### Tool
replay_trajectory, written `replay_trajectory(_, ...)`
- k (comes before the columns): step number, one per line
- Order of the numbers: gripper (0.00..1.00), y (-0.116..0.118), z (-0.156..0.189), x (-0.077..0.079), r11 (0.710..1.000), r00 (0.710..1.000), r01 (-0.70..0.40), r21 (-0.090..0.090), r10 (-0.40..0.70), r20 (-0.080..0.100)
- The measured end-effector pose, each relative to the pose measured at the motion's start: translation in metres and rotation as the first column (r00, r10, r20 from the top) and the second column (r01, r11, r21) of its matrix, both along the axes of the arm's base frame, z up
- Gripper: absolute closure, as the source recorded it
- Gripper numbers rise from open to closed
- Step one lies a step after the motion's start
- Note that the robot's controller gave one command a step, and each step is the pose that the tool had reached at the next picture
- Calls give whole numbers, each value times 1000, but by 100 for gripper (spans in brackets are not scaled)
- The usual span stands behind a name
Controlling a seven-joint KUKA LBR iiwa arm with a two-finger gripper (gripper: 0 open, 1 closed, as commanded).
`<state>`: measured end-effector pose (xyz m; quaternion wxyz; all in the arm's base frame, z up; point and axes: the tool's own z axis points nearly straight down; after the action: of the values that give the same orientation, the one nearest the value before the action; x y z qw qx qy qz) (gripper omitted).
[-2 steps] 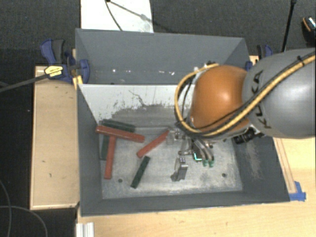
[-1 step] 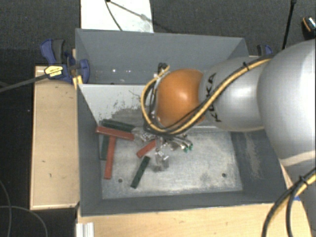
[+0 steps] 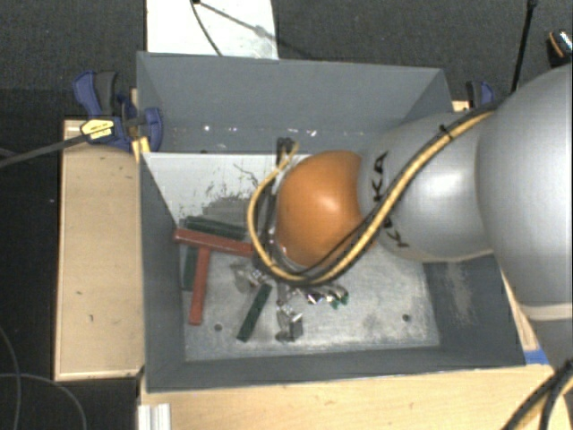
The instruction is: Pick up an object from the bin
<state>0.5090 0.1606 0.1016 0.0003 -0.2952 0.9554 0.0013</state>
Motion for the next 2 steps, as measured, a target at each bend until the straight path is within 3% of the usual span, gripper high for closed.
replay_trajectory(1, 0, 5, -1, 18, 994, 994, -112, 0, 112, 5)
replay_trajectory(2, 0, 1, -32, 19, 970, 970, -245, -2, 245, -1)
